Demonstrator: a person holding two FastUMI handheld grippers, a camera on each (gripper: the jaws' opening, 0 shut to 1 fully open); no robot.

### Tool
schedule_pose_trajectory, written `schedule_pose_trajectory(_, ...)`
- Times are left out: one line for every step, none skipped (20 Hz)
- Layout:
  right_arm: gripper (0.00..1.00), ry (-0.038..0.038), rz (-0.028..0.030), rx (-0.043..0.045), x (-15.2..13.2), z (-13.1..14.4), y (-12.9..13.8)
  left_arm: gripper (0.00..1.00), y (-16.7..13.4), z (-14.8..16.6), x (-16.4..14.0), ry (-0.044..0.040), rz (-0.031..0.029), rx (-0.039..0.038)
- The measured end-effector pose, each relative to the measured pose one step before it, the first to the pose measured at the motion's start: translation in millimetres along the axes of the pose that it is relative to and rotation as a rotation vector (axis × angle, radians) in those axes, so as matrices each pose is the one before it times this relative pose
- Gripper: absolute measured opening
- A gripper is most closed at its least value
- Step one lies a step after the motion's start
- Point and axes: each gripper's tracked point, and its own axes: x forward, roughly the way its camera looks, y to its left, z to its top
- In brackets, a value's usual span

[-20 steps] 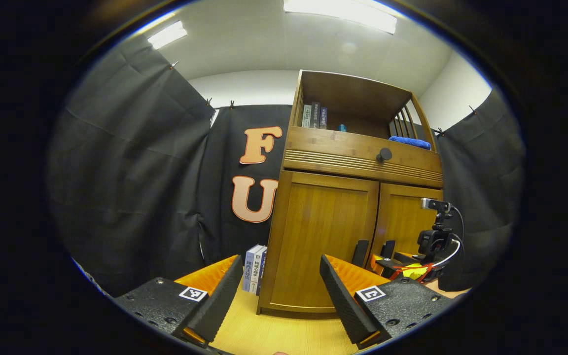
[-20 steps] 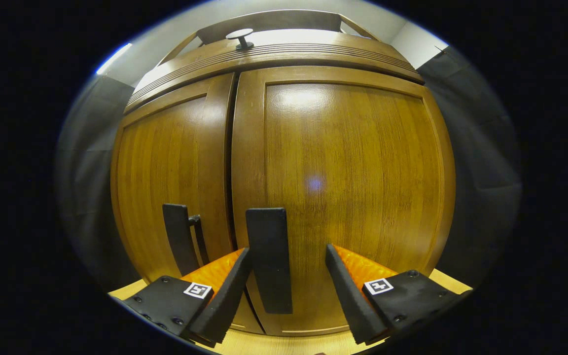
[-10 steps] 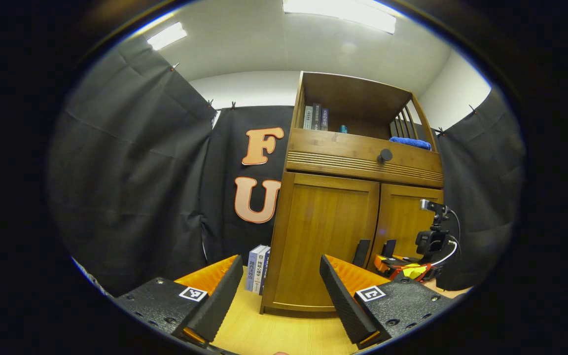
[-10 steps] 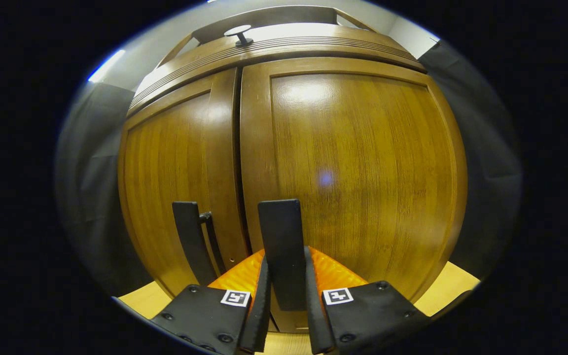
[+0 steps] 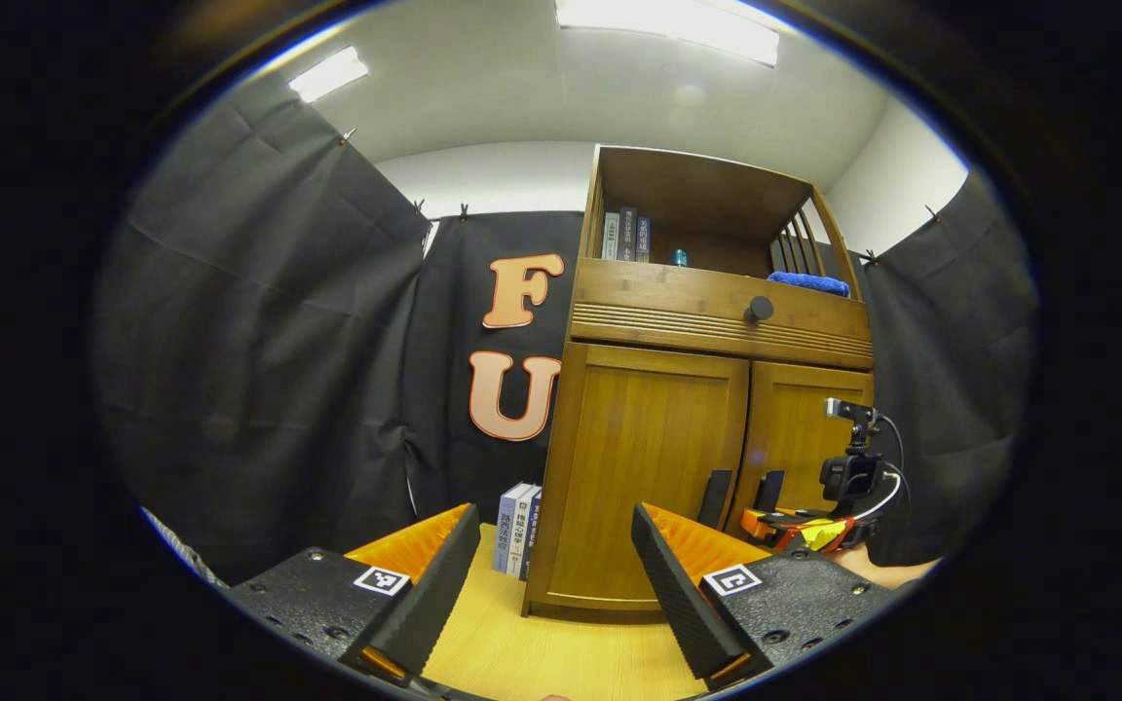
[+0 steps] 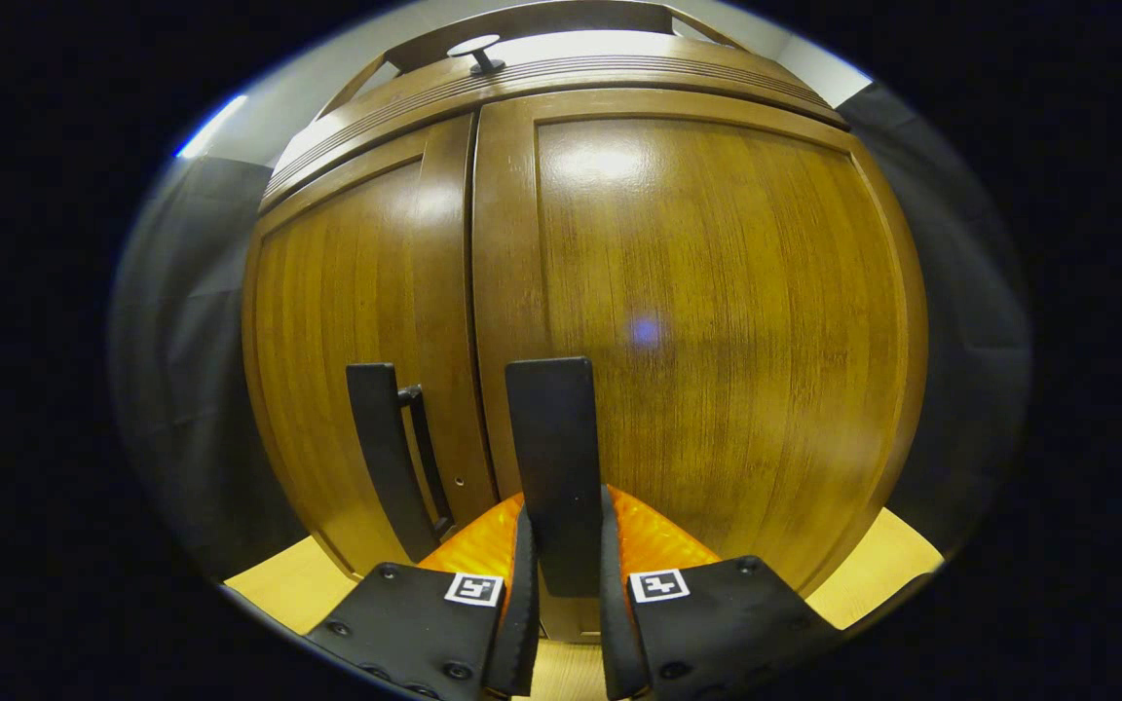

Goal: Open the right door of the double-door shoe cabinet with the right hand, and open the left door with the left hand.

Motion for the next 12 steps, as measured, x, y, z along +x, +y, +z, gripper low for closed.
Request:
schedule_pose_trajectory(0.34,0.00122,0.00165,0.00827,-2.42,-0.18,0.0,0.95,1.9,2.22,-3.13,-0.00375,0.0035,0.00252)
schedule_pose_trajectory(0.34,-0.00147,0.00101,0.00419,-2.87,0.07,-0.16,0.95,1.17,1.27,-1.64,-0.00349,0.00258,0.00134)
schedule_pose_trajectory(0.3,-0.00149,0.00008,-0.00014,-3.87,-0.01,-0.57,0.95,-0.24,-0.01,-1.66,-0.00088,0.00024,0.00079)
schedule_pose_trajectory(0.34,-0.00237,-0.00028,-0.00552,-5.18,-0.68,-0.28,0.92,-0.27,-0.23,-1.81,0.00097,-0.00078,0.00055)
schedule_pose_trajectory(0.39,-0.00326,0.00332,-0.00626,-5.55,-0.37,-0.24,0.92,0.17,0.11,-0.72,0.00045,0.00054,0.00077)
schedule_pose_trajectory(0.36,-0.00248,0.00305,-0.0023,-6.76,-0.26,-0.96,0.92,0.33,0.64,-1.7,0.00009,0.00171,0.0005)
schedule_pose_trajectory(0.34,-0.00118,0.0036,0.00088,-6.06,-0.29,-1.43,0.92,1.28,-0.15,-2.55,-0.00001,0.00104,-0.00062)
schedule_pose_trajectory(0.34,-0.00016,0.00447,0.00039,-6.33,-0.86,0.19,0.95,-0.13,0.07,-0.45,0.0005,0.00056,-0.00134)
schedule_pose_trajectory(0.34,0.00165,0.0039,0.00088,-6.77,-1.2,-0.97,0.92,-0.25,-0.59,-2.1,0.001,0.00027,-0.00107)
schedule_pose_trajectory(0.34,0.00024,0.00126,0.00185,-6.83,-0.75,-1.4,0.92,-0.2,-0.33,-1.68,0.00191,0.00068,-0.00064)
schedule_pose_trajectory(0.39,-0.00142,-0.00018,0.00116,-6.14,-0.5,-1.11,0.92,-0.52,-1.07,-0.75,0.00184,0.0004,-0.00077)
schedule_pose_trajectory(0.34,-0.00071,0.00027,-0.00262,-6.16,0.16,-1.7,0.92,-1.52,-0.17,-1.29,0.00198,-0.00268,-0.00174)
